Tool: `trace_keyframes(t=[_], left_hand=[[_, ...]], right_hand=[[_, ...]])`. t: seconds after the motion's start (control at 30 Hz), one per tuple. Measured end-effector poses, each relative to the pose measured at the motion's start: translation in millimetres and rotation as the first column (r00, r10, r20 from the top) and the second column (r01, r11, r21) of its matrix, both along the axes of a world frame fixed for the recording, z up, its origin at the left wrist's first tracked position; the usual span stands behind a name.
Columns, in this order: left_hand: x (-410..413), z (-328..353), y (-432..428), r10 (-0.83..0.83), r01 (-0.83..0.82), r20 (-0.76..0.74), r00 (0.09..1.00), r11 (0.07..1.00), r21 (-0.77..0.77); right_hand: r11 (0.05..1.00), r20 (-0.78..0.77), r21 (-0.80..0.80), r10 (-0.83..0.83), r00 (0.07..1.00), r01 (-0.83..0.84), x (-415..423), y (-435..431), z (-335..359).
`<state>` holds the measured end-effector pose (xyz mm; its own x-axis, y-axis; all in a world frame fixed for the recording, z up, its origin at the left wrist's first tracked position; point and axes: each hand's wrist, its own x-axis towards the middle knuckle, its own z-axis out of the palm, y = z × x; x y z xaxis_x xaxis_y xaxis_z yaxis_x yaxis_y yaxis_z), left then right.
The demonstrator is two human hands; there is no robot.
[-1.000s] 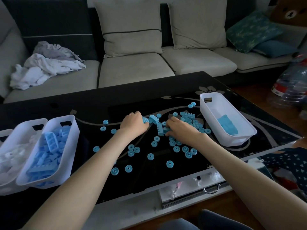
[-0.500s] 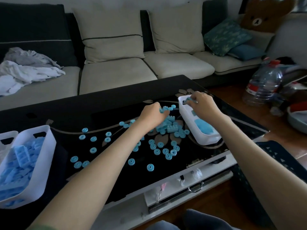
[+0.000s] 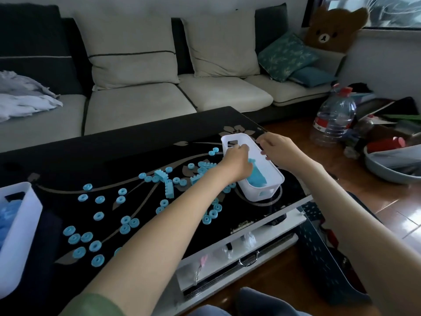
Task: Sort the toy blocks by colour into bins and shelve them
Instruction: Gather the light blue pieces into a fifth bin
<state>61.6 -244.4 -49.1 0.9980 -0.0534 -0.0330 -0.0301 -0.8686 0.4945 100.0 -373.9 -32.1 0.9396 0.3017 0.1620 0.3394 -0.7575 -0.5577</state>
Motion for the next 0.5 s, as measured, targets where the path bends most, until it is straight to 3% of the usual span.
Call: trace_keyframes(t=[0.1, 0.2, 0.37, 0.5], left_hand=[[-16.0, 4.0, 22.7, 0.085, -0.079, 0.120, 0.989, 0.995, -0.056], [-32.8, -1.7, 59.3, 0.243, -0.248, 0.071, 0.967, 0.967, 0.066], [-65.6, -25.6, 112.8, 0.497, -0.476, -0.014, 0.868, 0.839, 0.264], [-73.0, -44.2, 130.9, 0.493, -0.450, -0.137, 0.859, 0.855, 0.257]], right_hand=[[0.999, 0.120, 0.022, 0.033, 0.992, -0.036, -5.3, 18.7, 1.2], [0.987, 0.199, -0.024, 0.159, 0.967, -0.158, -19.3, 47.1, -3.1], [0.917, 0.005, -0.208, 0.349, 0.937, -0.340, -33.2, 91.6, -32.0], [0.868, -0.056, -0.384, 0.319, 0.946, -0.316, -33.1, 105.2, -58.1]])
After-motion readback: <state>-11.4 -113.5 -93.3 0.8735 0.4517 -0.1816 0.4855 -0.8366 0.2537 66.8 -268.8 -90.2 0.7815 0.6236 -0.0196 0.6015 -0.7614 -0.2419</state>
